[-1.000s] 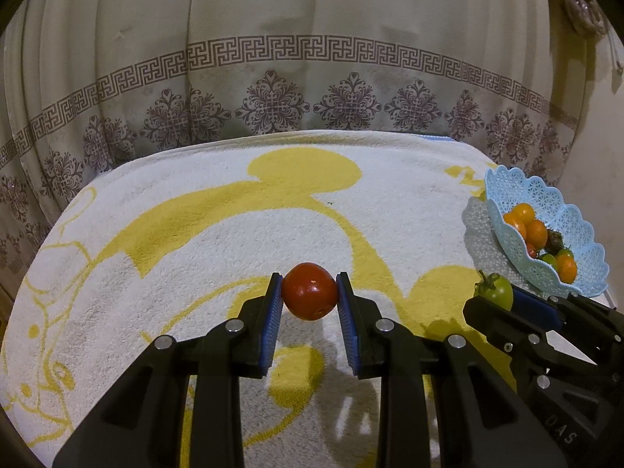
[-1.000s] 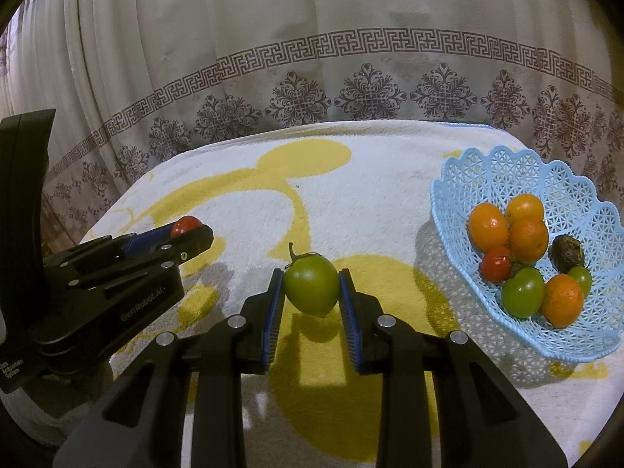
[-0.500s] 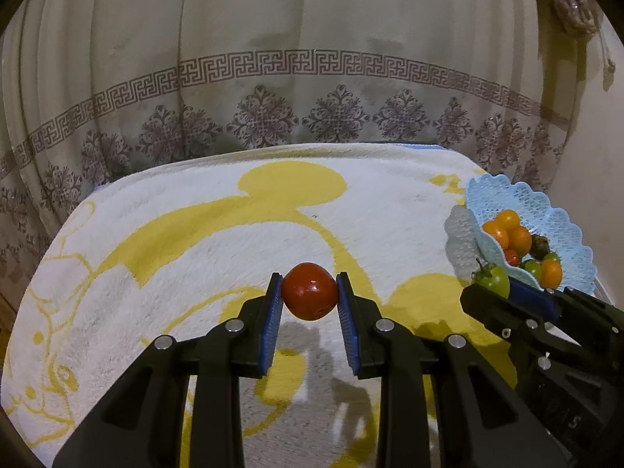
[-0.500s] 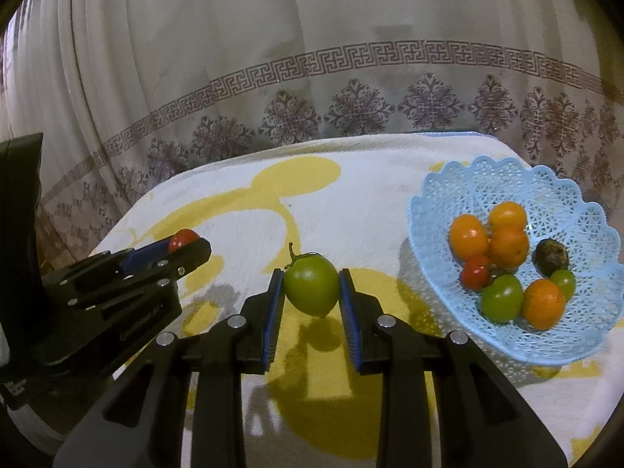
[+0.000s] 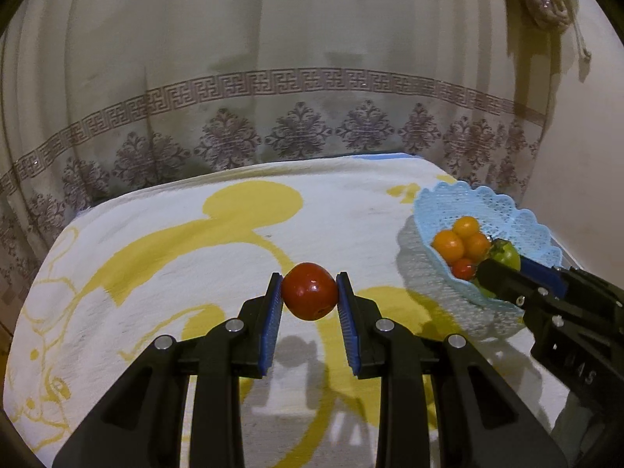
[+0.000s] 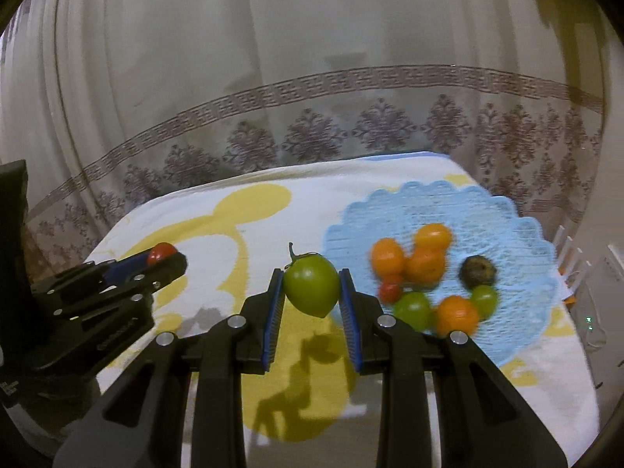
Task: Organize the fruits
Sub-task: 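Carry the red and green tomatoes toward the blue basket, then lower the red tomato with the left tool while the right tool lowers the green tomato into the basket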
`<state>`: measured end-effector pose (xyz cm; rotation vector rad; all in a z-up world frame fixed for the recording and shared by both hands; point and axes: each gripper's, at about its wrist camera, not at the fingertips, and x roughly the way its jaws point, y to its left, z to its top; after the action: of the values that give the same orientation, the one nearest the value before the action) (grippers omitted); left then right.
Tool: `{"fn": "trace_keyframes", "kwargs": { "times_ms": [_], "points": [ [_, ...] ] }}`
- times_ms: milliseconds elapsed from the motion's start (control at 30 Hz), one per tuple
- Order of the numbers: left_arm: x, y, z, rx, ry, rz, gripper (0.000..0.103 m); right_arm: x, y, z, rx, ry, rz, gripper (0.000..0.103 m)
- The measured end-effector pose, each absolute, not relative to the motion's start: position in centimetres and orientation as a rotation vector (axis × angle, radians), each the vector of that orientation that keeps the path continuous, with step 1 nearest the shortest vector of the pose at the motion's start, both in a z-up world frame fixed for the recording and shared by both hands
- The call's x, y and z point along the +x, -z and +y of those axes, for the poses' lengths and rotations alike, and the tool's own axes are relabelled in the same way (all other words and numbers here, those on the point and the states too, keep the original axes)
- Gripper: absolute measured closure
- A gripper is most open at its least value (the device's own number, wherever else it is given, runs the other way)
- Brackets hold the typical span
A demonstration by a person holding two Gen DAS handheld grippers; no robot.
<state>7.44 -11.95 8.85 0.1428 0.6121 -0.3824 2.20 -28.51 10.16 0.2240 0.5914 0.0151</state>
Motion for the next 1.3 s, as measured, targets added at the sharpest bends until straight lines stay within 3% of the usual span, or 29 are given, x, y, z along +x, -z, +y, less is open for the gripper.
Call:
{"fn": "trace_keyframes", "kwargs": {
  "times_ms": [467, 1300],
  "points": [
    [6.4, -9.3, -17.6, 0.184, 0.483, 0.600, 0.075, -0.5, -9.1, -35.8, 0.282, 0.124, 0.604, 0.074],
    [6.3, -8.5, -22.8, 0.217, 0.589, 0.623, 0.075, -0.9, -7.8, -40.0, 0.364, 0.181, 0.598, 0.074]
  ]
}}
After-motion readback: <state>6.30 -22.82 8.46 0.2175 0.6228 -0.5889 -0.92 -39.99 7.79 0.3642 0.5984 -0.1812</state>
